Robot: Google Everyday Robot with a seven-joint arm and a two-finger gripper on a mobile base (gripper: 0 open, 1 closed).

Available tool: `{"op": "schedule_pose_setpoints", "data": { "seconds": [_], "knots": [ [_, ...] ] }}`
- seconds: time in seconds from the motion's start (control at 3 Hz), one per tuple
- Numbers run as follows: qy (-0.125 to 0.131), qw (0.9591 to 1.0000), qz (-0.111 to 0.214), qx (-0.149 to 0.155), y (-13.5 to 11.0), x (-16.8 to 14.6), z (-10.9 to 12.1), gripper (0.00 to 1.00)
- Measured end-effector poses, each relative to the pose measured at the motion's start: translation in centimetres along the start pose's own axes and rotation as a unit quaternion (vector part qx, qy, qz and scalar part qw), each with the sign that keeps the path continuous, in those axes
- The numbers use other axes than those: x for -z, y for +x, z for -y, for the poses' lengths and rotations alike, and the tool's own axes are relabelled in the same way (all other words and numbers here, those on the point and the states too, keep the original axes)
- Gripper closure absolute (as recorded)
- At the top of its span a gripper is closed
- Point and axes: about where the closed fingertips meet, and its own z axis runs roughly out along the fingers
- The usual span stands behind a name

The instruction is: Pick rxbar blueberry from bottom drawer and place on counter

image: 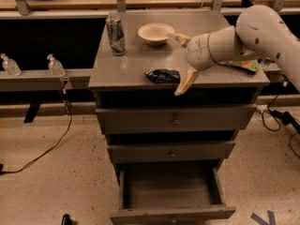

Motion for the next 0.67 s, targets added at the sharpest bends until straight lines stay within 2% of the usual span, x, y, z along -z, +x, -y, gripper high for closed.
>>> {"op": "schedule_pose_setpoints", "data": {
  "seconds": [0.33, 0.67],
  "knots": [
    [0.019, 0.9995, -0.015, 0.018, -1.18, 2.47, 0.55, 0.00],
    [0.022, 0.9994, -0.018, 0.020, -1.34, 2.91, 0.65, 0.00]
  ]
}}
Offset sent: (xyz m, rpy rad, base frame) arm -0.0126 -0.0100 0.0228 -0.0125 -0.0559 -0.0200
